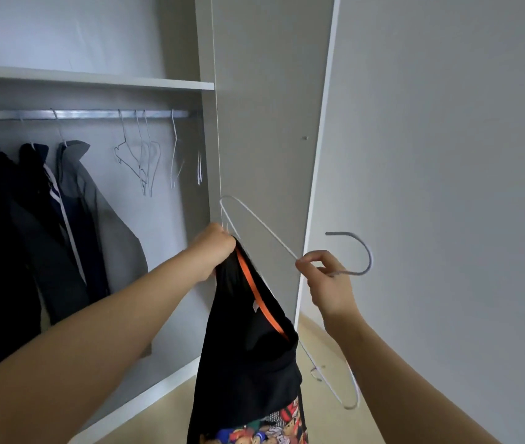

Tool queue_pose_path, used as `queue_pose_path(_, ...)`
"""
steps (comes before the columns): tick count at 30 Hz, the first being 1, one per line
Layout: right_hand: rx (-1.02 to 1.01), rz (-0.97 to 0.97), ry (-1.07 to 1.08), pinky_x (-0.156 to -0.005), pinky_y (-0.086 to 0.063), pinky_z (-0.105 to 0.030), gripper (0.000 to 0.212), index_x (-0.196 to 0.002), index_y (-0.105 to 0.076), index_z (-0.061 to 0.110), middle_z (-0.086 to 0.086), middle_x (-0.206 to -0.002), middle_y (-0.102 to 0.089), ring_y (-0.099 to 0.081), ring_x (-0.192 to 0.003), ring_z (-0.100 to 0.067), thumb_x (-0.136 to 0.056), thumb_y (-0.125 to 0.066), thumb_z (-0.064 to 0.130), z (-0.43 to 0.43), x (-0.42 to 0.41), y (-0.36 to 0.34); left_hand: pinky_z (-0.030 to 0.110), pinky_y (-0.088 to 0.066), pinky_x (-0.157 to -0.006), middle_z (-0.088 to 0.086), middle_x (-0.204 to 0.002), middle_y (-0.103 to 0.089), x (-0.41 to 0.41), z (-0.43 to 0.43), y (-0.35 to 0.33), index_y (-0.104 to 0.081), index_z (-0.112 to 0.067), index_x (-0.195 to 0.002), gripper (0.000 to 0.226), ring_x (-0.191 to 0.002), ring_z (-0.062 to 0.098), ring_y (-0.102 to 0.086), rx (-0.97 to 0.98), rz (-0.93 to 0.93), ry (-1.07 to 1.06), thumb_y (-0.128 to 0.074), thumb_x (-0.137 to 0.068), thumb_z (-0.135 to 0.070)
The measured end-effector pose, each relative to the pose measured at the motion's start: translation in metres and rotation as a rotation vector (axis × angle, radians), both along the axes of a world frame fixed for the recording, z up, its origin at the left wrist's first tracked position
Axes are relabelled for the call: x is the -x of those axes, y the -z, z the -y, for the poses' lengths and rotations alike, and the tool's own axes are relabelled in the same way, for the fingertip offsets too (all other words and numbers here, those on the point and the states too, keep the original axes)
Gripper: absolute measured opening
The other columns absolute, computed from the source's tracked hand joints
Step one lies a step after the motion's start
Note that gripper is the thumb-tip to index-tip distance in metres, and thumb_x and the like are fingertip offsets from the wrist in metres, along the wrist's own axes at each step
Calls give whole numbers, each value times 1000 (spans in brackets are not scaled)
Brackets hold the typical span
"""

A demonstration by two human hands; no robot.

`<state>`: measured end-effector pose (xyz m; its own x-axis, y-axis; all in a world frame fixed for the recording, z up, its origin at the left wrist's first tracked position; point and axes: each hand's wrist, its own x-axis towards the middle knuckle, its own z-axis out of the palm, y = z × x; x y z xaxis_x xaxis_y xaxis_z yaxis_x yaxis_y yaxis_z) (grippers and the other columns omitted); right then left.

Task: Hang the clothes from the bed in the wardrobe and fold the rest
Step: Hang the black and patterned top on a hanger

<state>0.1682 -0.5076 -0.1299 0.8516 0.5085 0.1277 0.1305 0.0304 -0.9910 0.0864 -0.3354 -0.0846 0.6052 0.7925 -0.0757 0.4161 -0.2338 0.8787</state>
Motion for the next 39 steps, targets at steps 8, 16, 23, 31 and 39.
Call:
queue_pose_path(8, -62, -27, 45, -42, -27, -12, 19, -67, -63, 18, 16, -41, -40, -34, -40, -3, -84, -62, 11, 14, -11, 0, 26, -34, -60, 8, -77, -44, -2, -19, -3, -48, -7, -79, 8, -71, 22, -44, 198, 74, -155, -50, -86, -7)
queue_pose_path(16, -127, -101, -29, -35, -19, -13, 19, -67, -60, 10, 9, -39, -30, -23, -34, -7, -85, -59, 3, 16, -19, -5, 26, -23, -47, 14, -81, -48, 9, -59, 11, -45, 5, -115, 32, -58, 18, -33, -133, -101, -276, -40, -91, -16)
queue_pose_path(23, -15, -76, -89, -36, -18, -16, 25, -59, -60, 11, 3, -40, -29, -21, -35, -10, -84, -61, 7, 10, -19, -3, 29, -18, -49, 2, -64, -28, 14, -76, 9, -25, -15, -66, 33, -55, 17, -25, -112, -15, -241, -41, -93, -23)
queue_pose_path(31, 57, -56, -139, -37, -17, -16, 29, -56, -62, 11, 3, -38, -29, -21, -34, -9, -85, -61, 8, 5, -17, 3, 29, -28, -52, 5, -71, -44, 27, -73, 12, -43, -12, -85, 18, -60, 18, -40, -231, -36, -175, -39, -95, -27)
queue_pose_path(39, 99, -113, -104, -35, -18, -15, 28, -59, -59, 6, 2, -36, -30, -23, -30, -10, -86, -58, 8, -8, 3, 8, 28, -34, -53, 10, -89, -50, 37, -50, 26, -51, -15, -83, 19, -69, 22, -52, -475, -109, -92, -44, -93, -29)
